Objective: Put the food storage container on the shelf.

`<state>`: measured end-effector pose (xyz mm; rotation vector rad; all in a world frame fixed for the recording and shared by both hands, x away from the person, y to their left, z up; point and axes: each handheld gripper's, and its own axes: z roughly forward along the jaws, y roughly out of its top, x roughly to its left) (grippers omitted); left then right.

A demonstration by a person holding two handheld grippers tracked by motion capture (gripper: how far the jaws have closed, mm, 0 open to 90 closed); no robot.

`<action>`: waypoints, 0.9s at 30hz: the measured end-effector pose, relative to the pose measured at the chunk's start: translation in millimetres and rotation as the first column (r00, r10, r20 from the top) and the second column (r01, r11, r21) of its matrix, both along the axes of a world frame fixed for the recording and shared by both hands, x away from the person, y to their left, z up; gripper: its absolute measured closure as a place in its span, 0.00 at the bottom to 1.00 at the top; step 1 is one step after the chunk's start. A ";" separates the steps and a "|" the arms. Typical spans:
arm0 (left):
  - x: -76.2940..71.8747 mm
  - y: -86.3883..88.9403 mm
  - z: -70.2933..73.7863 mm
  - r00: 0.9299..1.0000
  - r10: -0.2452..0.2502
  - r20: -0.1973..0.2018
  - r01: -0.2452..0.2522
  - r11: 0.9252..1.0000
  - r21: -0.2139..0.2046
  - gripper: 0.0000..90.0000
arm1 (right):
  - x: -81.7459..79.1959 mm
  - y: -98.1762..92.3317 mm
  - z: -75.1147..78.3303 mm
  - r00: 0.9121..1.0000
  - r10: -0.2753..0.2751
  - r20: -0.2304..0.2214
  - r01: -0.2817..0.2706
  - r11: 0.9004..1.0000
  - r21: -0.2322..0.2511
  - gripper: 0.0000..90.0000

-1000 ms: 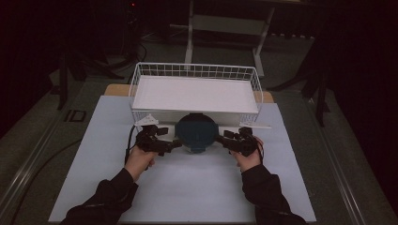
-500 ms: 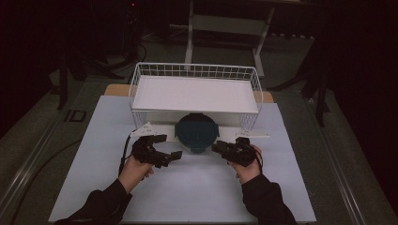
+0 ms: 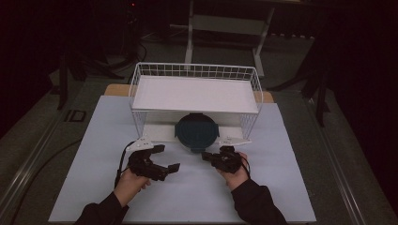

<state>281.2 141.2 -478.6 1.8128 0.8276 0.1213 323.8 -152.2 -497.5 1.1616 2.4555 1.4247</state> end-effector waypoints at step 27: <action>-3.4 -3.6 -13.6 0.999 0.002 0.046 -0.004 0.999 0.044 0.00 | 29.4 21.3 -10.2 0.999 -0.032 0.014 0.032 0.999 -0.030 1.00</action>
